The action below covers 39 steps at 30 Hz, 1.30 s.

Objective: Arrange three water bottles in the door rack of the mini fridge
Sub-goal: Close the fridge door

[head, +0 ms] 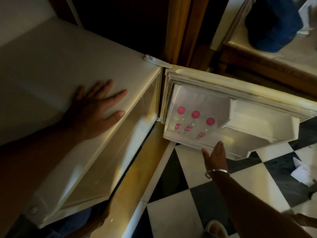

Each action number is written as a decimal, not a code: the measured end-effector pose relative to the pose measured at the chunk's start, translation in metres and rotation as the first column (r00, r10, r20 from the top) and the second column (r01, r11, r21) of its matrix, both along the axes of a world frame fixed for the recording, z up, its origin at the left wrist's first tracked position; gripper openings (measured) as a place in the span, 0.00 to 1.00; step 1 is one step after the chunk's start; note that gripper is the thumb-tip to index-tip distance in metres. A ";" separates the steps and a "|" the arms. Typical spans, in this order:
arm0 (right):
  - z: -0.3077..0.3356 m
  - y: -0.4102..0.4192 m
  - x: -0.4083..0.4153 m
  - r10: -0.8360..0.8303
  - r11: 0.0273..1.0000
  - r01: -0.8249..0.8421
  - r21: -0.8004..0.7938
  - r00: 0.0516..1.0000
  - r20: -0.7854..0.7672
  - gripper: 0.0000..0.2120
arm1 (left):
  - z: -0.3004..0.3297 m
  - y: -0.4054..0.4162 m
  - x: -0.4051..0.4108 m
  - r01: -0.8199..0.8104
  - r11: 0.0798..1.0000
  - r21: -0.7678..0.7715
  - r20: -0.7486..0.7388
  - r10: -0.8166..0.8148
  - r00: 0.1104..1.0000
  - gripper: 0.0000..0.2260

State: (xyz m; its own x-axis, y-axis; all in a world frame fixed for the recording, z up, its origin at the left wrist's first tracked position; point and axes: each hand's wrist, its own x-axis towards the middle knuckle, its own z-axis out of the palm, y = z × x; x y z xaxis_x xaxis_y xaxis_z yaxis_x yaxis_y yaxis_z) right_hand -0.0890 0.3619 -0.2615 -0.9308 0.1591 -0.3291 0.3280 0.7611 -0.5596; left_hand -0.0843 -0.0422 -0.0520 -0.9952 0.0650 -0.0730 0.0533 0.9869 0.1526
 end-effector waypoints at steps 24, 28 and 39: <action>0.190 0.000 -0.114 0.490 0.606 -0.298 0.737 0.870 -0.051 0.56 | 0.008 0.002 -0.004 0.021 0.993 -0.114 0.066 -0.013 0.998 0.32; 0.207 0.003 -0.119 0.558 0.588 -0.394 0.706 0.830 -0.001 0.51 | 0.021 0.004 -0.007 0.043 0.993 -0.111 0.143 -0.027 0.989 0.32; 0.248 0.026 -0.065 0.754 0.162 -0.720 0.675 0.532 0.386 0.58 | 0.021 0.037 0.007 -0.217 0.953 -0.211 0.307 0.275 0.911 0.30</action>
